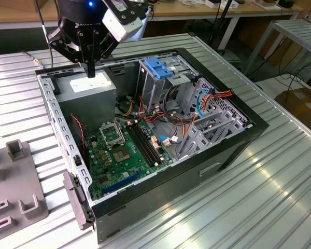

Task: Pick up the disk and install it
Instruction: 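Reach for the disk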

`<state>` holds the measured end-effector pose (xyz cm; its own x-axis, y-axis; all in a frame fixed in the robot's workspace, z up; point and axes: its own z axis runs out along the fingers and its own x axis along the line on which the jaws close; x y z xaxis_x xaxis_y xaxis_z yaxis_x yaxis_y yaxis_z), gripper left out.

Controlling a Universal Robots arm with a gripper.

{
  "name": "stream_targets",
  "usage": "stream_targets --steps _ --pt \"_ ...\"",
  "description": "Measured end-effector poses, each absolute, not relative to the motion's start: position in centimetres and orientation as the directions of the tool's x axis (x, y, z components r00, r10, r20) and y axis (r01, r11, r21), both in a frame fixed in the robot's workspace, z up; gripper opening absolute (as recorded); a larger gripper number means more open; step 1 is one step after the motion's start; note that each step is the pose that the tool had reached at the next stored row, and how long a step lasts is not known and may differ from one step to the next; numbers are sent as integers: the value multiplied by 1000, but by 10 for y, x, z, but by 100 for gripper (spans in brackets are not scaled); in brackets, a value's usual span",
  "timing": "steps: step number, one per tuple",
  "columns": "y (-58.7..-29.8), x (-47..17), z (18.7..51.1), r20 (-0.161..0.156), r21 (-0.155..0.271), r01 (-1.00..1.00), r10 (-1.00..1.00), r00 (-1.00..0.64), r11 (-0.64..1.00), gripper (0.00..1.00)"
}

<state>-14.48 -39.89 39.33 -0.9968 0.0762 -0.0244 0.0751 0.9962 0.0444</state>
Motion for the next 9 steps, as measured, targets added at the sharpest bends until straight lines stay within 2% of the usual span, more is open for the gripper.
stream_targets --steps 9 --pt "-399 -149 393 -24 44 75 76 -997 996 10"
